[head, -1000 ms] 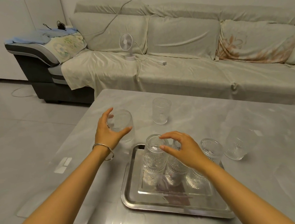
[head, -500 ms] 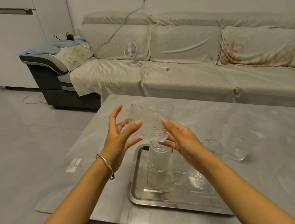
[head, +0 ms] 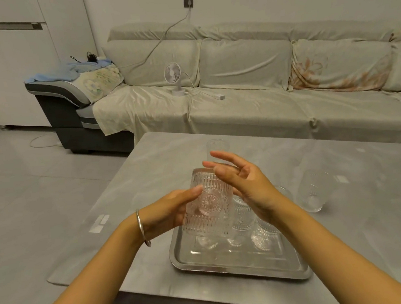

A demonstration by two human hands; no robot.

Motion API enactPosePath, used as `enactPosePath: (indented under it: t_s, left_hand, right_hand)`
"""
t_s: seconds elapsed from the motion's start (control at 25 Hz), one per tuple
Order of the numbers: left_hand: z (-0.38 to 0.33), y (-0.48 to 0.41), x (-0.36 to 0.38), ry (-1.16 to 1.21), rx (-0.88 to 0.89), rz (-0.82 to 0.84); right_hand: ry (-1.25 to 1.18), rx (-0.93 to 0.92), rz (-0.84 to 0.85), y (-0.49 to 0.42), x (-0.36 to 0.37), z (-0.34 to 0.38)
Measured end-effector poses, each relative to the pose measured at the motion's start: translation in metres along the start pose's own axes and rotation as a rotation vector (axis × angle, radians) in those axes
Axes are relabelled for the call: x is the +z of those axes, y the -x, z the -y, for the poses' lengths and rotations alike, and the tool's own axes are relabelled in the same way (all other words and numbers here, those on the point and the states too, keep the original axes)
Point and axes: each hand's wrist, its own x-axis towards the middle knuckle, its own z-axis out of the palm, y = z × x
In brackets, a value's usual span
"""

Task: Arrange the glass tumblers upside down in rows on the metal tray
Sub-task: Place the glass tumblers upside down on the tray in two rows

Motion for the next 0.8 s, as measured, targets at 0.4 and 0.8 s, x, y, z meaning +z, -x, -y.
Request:
enactPosePath:
  t_s: [0.4,0.8]
  left_hand:
    - [0.054,0.003,0.000,-0.277,0.168,-0.392]
    - [0.101,-0.010,0.009,-0.255,0.140,-0.387]
  right_hand:
    - [0.175,0.123,0.027,0.017,0.003,-0.040]
    - [0.160,0.185,-0.007,0.031,-0.001,-0.078]
